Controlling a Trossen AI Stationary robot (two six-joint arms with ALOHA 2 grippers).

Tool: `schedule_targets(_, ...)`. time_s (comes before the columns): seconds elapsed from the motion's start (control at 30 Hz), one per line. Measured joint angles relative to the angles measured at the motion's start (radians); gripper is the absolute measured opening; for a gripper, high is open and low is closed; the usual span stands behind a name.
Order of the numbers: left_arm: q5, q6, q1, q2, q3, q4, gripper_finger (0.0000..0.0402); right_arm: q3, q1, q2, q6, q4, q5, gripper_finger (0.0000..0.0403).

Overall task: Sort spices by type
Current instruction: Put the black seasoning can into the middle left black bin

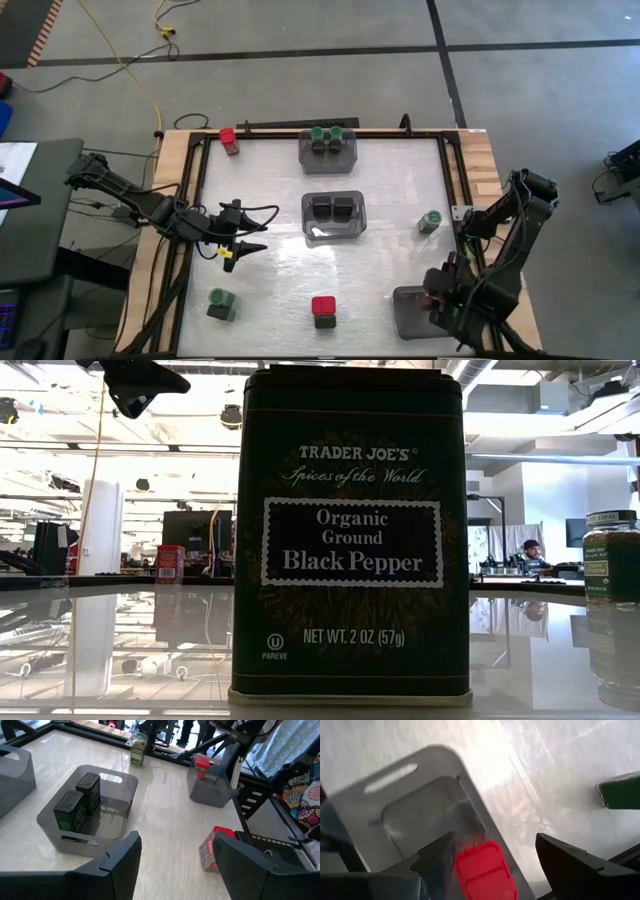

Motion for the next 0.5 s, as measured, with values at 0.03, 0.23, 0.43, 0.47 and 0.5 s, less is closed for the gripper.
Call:
schedule_targets(0.03, 0.0, 0.01, 0.0, 0.0, 0.0, 0.0, 0.0233, 0.0, -0.012, 0.0, 0.013, 0.0, 0.0, 0.0303)
schedule_targets(0.23, 0.0, 0.043, 0.0, 0.0, 0.0, -0.001, 0.0233, 0.0, -0.1, 0.0, 0.093, 0.004, 0.0, 0.0303)
schedule_targets(0.43, -0.005, 0.084, 0.002, 0.0, 0.0, -0.007, 0.0243, 0.0, -0.186, 0.0, 0.181, 0.023, 0.071, 0.0303)
schedule_targets(0.47, -0.015, 0.089, 0.002, 0.0, 0.0, -0.008, 0.0249, 0.0, -0.198, 0.0, 0.197, 0.033, 0.103, 0.0303)
schedule_targets(0.5, -0.022, 0.09, 0.002, 0.0, 0.0, -0.008, 0.0257, 0.0, -0.21, 0.0, 0.21, 0.047, 0.136, 0.0303)
